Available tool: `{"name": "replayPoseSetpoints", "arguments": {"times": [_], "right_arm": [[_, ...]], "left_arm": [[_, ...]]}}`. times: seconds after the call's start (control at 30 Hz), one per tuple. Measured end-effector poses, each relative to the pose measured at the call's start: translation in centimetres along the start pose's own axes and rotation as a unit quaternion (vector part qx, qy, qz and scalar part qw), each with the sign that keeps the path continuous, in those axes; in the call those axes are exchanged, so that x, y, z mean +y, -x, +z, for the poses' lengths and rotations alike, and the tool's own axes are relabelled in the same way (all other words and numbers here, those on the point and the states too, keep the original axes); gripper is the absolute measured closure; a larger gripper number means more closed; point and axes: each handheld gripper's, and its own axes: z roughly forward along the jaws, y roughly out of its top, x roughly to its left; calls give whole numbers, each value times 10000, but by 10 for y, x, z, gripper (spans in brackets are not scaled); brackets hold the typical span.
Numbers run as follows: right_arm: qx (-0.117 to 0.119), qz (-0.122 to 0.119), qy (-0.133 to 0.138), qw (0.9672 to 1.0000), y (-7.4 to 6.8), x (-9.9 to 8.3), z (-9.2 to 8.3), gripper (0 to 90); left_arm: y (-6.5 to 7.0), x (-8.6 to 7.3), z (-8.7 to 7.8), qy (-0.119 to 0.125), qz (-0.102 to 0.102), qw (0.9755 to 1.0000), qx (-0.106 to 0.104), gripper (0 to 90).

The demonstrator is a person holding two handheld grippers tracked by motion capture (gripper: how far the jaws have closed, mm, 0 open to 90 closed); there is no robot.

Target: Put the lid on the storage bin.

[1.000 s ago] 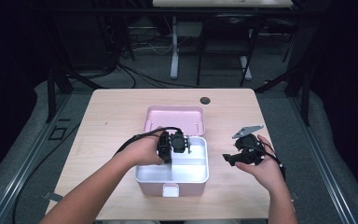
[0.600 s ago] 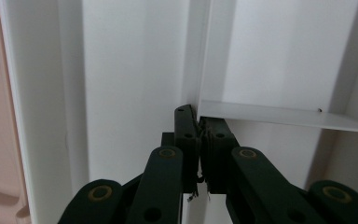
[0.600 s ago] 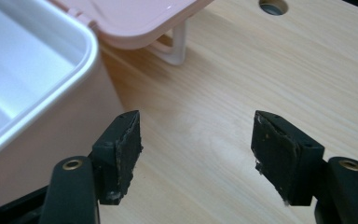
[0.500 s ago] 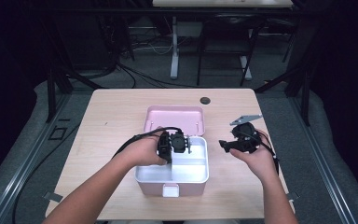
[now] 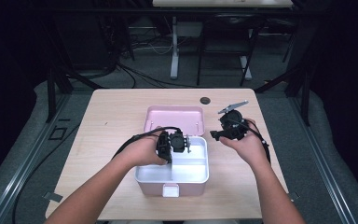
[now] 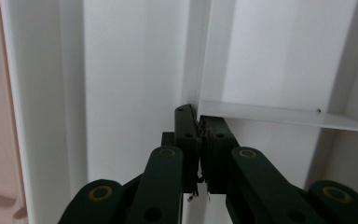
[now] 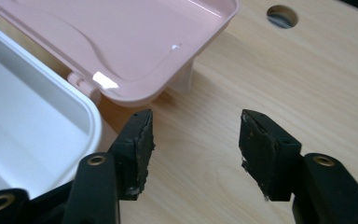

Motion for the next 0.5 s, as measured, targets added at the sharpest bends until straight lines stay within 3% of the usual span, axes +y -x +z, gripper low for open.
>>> {"name": "replayPoseSetpoints", "arguments": {"times": [0.27,0.47,0.5], "right_arm": [[67,210,-30,9998,4,12,11,500],[6,235,-77,9997,4,23,22,528],[-120,237,-96,9996,4,25,23,534]], "left_arm": [[1,1,0,-16,5,10000,9,864],[2,1,0,-27,4,10000,43,864],[1,1,0,-32,5,10000,34,864]]}}
